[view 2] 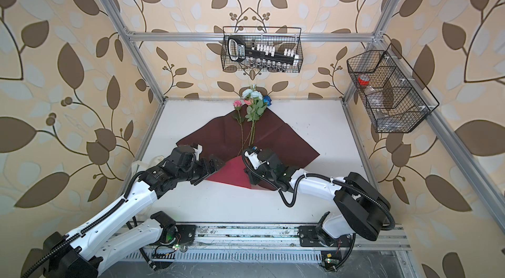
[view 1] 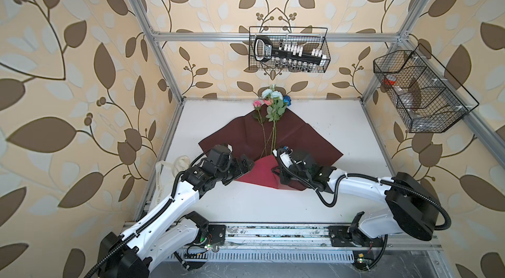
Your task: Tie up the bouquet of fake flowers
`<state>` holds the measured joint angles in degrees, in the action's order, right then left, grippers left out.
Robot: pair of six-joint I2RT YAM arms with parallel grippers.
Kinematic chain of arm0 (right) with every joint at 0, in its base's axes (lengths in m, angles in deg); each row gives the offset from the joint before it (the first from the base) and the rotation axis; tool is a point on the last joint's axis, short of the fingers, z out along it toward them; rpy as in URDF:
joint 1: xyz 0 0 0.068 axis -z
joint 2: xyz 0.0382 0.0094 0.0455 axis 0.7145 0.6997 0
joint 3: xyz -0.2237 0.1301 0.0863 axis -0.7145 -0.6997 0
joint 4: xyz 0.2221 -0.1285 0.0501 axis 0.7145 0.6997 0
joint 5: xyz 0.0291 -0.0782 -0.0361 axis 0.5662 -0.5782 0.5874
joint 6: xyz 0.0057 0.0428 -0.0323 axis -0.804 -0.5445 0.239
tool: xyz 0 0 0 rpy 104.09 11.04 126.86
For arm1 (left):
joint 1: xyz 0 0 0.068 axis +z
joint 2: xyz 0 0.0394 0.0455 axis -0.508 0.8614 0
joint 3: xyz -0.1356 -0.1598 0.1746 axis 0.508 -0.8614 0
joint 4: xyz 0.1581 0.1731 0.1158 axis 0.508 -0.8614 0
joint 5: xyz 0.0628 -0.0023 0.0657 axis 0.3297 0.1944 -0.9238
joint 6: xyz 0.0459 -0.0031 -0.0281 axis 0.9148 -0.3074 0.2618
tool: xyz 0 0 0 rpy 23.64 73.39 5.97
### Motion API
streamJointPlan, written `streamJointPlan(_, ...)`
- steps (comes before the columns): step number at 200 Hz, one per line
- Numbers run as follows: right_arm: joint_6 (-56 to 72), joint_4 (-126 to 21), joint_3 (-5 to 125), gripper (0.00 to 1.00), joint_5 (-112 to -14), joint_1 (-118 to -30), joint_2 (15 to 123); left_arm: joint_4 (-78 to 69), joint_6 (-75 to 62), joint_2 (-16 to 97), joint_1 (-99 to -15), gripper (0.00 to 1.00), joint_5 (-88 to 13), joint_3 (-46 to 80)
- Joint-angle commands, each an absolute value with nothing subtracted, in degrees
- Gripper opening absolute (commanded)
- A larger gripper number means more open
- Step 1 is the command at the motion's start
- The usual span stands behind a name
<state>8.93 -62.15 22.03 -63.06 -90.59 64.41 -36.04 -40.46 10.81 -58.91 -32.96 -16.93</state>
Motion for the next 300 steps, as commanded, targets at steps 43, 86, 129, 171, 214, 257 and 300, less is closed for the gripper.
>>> streamJointPlan(43,6.01,-61.08,26.23,0.23,-59.01,-85.5,70.37,-26.54,-34.35,20.0,-58.33,0.95,-26.28,-14.86)
streamJointPlan(86,5.75,-59.34,27.26,0.28,-61.53,-83.52,71.51,-20.66,-34.1,27.85,-58.36,0.85,-22.93,-15.66)
streamJointPlan(129,3.67,-56.54,27.9,0.28,-65.17,-81.74,73.12,-15.46,-33.95,35.2,-58.21,0.77,-23.88,-16.04)
streamJointPlan(171,0.52,-50.54,29.24,0.3,-68.58,-81.49,71.66,-12.76,-34.03,41.42,-57.88,0.71,-24.08,-14.72)
streamJointPlan(214,-4.76,-36.68,33.25,0.32,-75.52,-82.18,69.3,-11.78,-34.21,45.19,-57.95,0.71,-23.58,-14.23)
streamJointPlan(257,-9.55,-34.13,32.74,0.32,-76.89,-88.92,65.3,-12.15,-33.62,45.8,-57.91,0.7,-22.41,-13.83)
streamJointPlan(300,-14.37,-34.48,33.99,0.23,-75.39,-95.91,70.05,-13.78,-32.8,46.41,-57.95,0.71,-23.2,-13.33)
